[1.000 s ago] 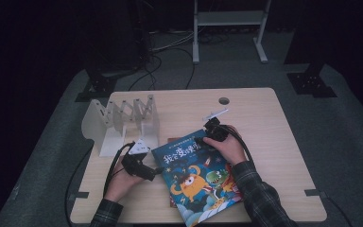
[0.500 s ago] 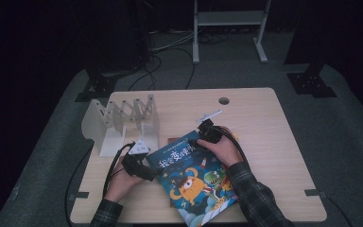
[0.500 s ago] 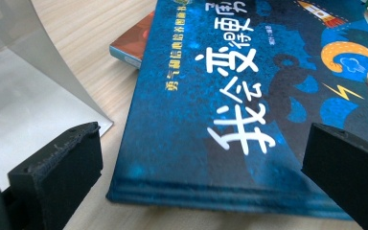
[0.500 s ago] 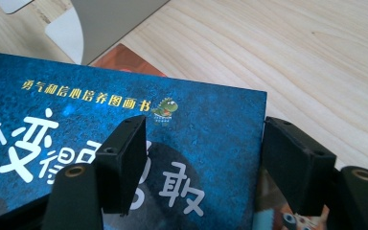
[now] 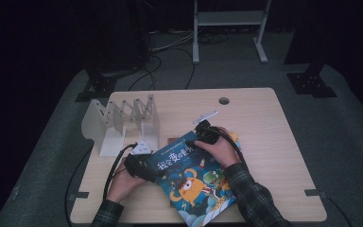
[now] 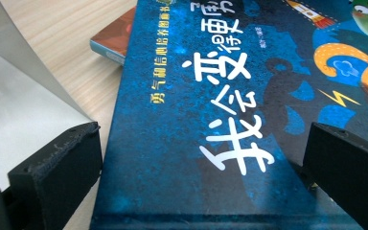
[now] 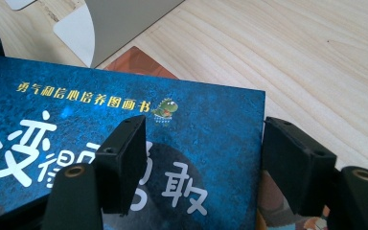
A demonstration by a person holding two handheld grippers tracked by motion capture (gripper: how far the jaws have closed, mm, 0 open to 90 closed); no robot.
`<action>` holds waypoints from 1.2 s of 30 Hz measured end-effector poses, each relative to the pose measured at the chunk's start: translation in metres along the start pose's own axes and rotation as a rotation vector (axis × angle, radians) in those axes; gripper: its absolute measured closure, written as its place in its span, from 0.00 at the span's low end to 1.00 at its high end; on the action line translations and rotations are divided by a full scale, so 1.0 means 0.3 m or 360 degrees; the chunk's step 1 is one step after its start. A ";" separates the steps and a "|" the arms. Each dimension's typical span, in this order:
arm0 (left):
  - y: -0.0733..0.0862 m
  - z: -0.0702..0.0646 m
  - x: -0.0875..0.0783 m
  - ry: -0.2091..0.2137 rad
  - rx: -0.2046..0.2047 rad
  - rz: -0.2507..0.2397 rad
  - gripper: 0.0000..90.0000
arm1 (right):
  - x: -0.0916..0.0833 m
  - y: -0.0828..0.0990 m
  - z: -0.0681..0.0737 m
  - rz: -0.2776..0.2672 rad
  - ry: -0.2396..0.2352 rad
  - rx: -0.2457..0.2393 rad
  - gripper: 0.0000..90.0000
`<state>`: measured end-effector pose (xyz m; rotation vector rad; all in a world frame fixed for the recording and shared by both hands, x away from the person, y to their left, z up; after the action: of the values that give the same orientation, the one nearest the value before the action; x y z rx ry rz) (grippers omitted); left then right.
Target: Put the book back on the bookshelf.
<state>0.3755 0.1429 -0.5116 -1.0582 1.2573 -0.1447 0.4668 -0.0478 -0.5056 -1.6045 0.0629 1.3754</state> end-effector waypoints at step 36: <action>0.008 0.003 0.001 0.0026 -0.0054 -0.0018 0.00 | -0.258 0.168 -0.033 -0.0143 0.0061 -0.0060 0.38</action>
<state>0.3752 0.1444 -0.5136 -1.0955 1.2724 -0.1414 0.4166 -0.1208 -0.4781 -1.6457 -0.0123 1.2838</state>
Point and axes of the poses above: each handheld gripper's, and its own axes: x roughly forward along the jaws, y roughly out of its underside, z roughly to its left, the point moved 7 cm from there along x, roughly forward along the jaws, and after that the axes turned 4 degrees about z, right-handed, at the moved point
